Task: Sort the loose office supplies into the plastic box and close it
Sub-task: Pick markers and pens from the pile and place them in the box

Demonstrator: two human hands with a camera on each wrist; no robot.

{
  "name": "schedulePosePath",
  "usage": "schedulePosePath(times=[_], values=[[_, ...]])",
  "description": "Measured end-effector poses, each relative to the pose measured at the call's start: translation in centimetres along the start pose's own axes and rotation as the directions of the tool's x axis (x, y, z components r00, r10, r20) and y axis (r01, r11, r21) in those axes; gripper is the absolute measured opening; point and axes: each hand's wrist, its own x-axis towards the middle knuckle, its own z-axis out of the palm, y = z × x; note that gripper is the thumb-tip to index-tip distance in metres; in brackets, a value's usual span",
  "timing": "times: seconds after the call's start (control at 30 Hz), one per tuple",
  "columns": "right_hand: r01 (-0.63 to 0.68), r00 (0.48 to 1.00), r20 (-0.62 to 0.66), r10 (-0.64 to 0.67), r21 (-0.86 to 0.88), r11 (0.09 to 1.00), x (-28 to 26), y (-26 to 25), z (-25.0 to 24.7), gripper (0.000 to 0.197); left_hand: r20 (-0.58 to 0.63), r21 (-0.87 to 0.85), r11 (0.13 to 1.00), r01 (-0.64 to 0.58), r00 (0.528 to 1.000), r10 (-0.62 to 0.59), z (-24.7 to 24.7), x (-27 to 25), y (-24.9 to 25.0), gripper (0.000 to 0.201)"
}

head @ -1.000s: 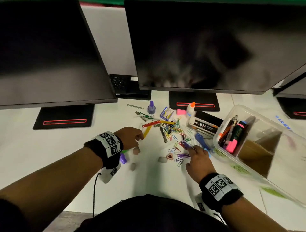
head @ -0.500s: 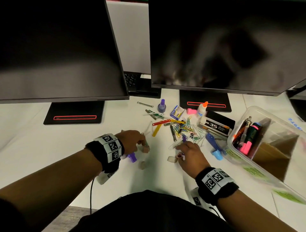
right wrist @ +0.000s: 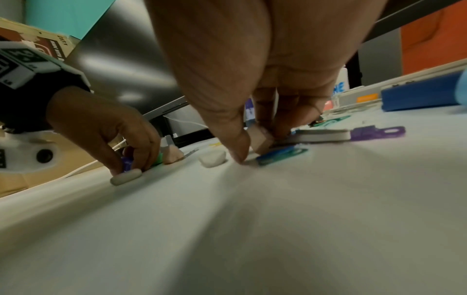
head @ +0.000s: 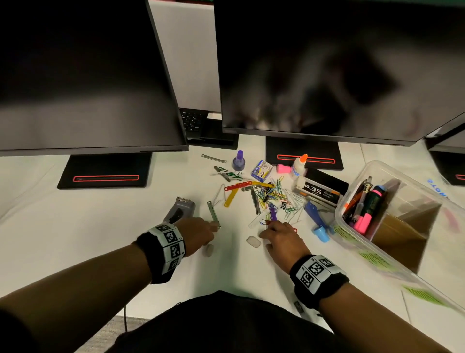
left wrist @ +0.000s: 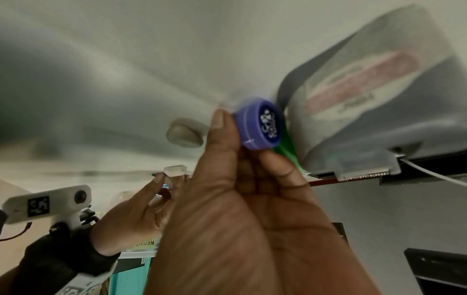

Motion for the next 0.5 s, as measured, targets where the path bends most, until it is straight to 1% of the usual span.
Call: schedulePosePath(times=[0.07,0.1,0.2,0.27,0.3,0.33,0.4,0.43,0.5], values=[[-0.042,0.999,-0.006,0.042,0.070,0.997,-0.2,0.6,0.2,0.032,-0.024,-0.008,1.000,-0.008,1.000,0.007,-0.1,0.3,0.3,0.027],[-0.060,0.998,0.015,0.059,0.091,0.994,-0.3,0.8,0.1,0.032,-0.042,-0.019,1.000,-0.011,0.999,0.010,-0.1,0.5,0.4,0.027],[-0.060,0.997,0.049,0.055,0.110,0.992,-0.2,0.7,-0.4,0.034,-0.105,-0.082,0.997,-0.013,0.994,0.005,-0.1,1.0,0.6,0.028],[-0.069,0.998,0.013,0.068,0.117,0.991,0.1,0.6,-1.1,0.036,-0.143,-0.126,0.992,-0.018,0.990,0.000,-0.4,1.2,0.7,0.029],[-0.085,0.995,-0.039,0.090,0.111,0.990,0.4,0.6,-1.5,0.037,-0.158,-0.142,0.990,-0.010,0.987,-0.013,-0.7,1.4,0.7,0.030],[-0.118,0.986,-0.104,0.128,0.100,0.988,0.9,0.7,-2.0,0.036,-0.182,-0.159,0.987,-0.008,0.983,-0.022,-1.0,1.4,0.7,0.029],[-0.226,0.943,-0.230,0.239,0.083,0.971,2.2,1.3,-2.9,0.040,-0.220,-0.159,0.987,0.008,0.975,-0.044,-1.6,1.4,0.3,0.029],[-0.287,0.922,-0.250,0.295,0.068,0.955,3.0,1.7,-3.4,0.046,-0.233,-0.135,0.990,0.030,0.971,-0.061,-1.9,1.3,-0.1,0.030],[-0.406,0.884,-0.232,0.405,0.049,0.913,4.5,2.3,-4.3,0.060,-0.247,-0.108,0.988,0.109,0.960,-0.133,-2.3,0.7,-1.2,0.032]])
